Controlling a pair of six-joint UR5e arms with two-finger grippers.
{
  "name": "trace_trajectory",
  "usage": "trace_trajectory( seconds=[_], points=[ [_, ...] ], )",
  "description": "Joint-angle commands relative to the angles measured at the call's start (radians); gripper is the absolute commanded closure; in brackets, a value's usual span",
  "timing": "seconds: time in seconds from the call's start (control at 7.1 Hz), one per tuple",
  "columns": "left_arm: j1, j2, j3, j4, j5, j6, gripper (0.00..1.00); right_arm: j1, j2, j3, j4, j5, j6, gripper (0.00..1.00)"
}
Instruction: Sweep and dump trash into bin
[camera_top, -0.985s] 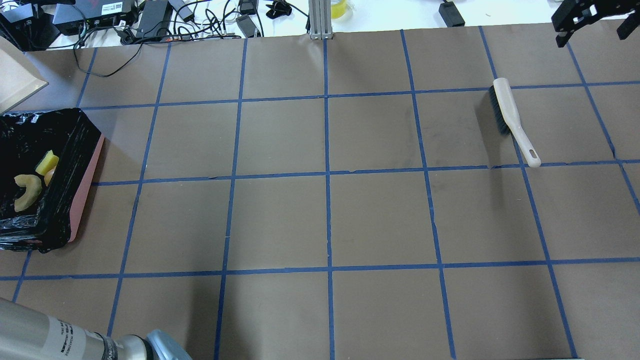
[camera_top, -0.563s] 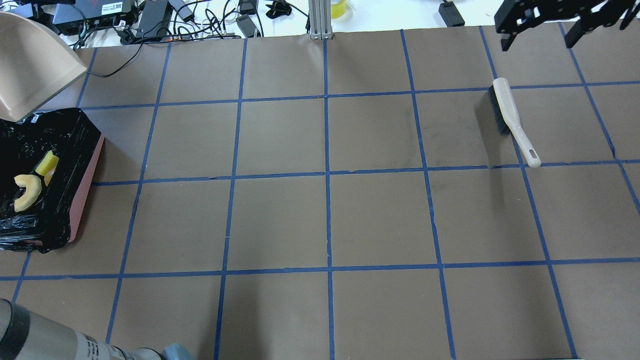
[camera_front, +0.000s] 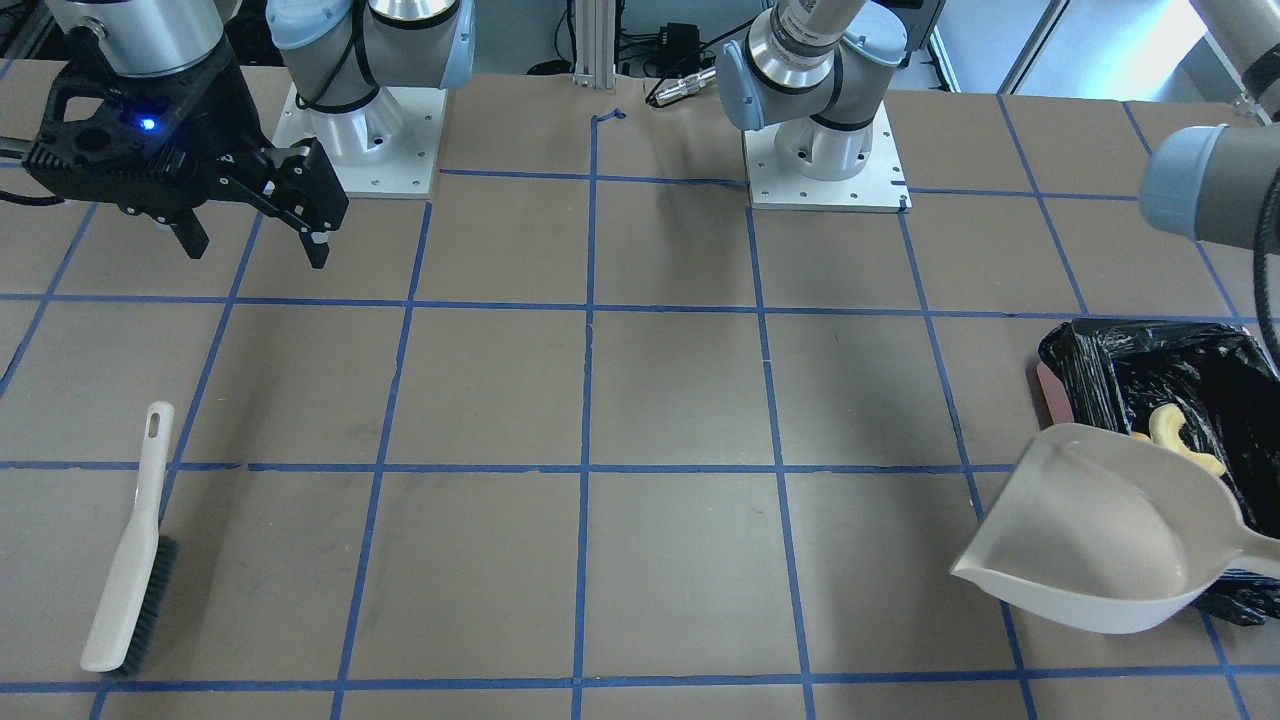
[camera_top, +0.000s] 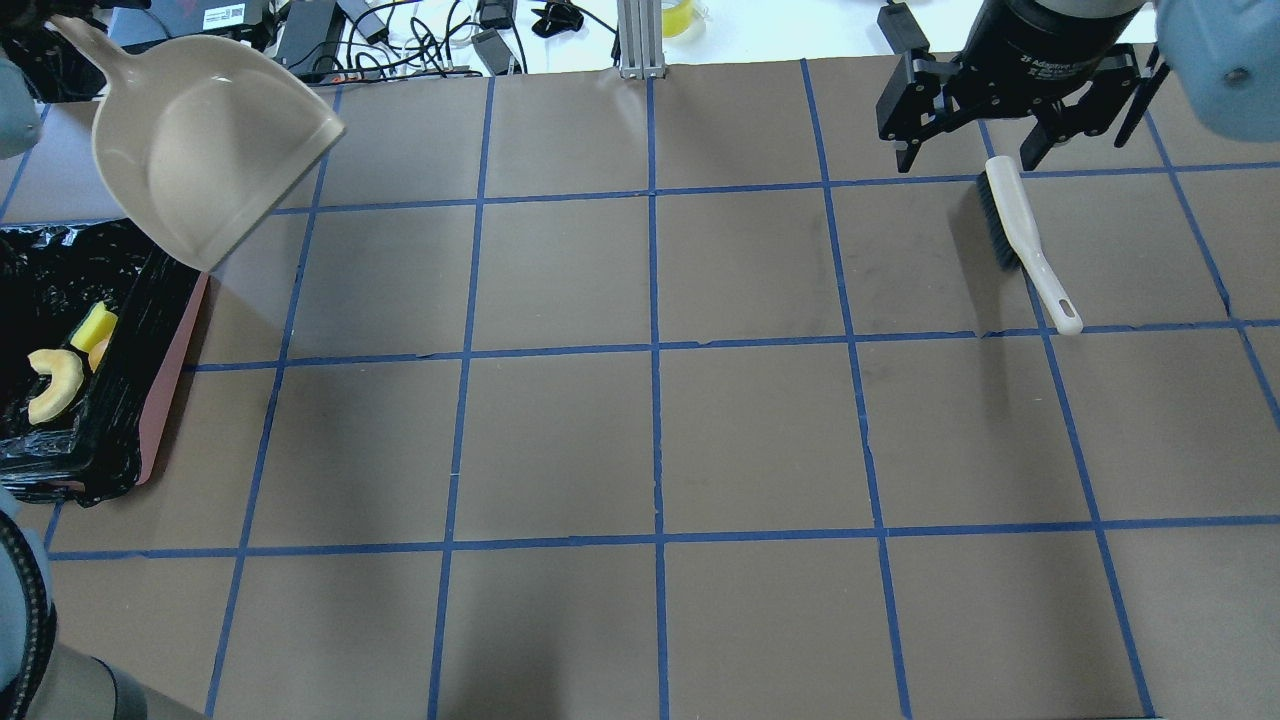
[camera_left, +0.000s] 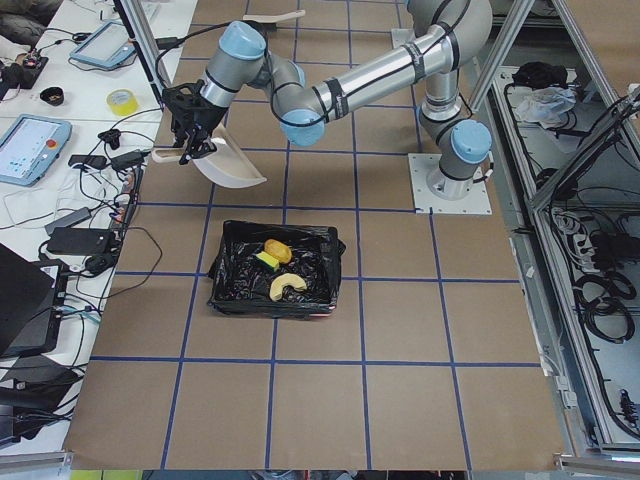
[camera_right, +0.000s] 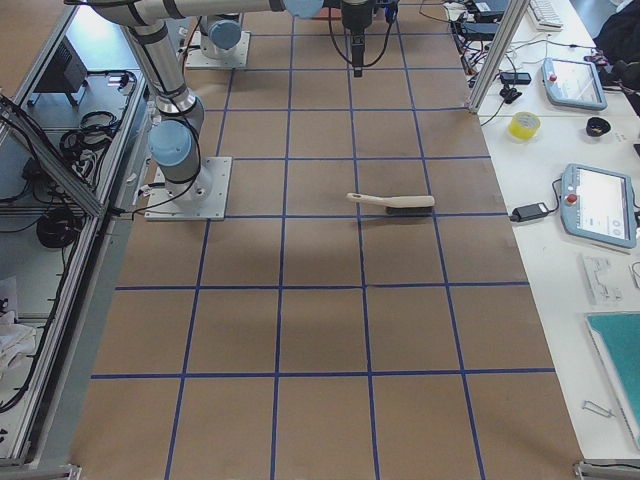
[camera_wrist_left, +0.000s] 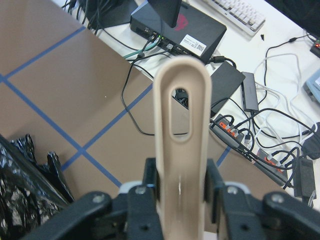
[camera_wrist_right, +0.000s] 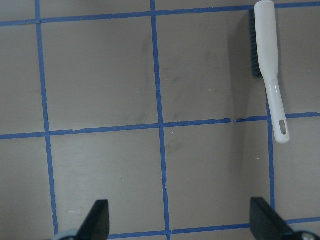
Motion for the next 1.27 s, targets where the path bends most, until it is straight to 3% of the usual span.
trace_trajectory(
  seconds=[0.0, 0.42, 0.84, 1.13],
  points=[
    [-0.085, -0.025, -0.002, -0.163, 0.067, -0.341, 1.0, 0.002, -0.001, 0.006, -0.004, 0.001, 0.002, 0.0],
    [-0.112, -0.103, -0.058, -0.171, 0.053, -0.599, 1.0, 0.002, 0.0, 0.007, -0.004, 0.001, 0.0, 0.0],
    [-0.147, -0.21, -0.029, -0.162, 0.062, -0.611, 1.0, 0.002, 0.0, 0.007, -0.004, 0.001, -0.005, 0.0],
    [-0.188, -0.244, -0.014, -0.163, 0.119, -0.698, 1.0, 0.002, 0.002, 0.009, -0.004, -0.002, -0.005, 0.0]
  ],
)
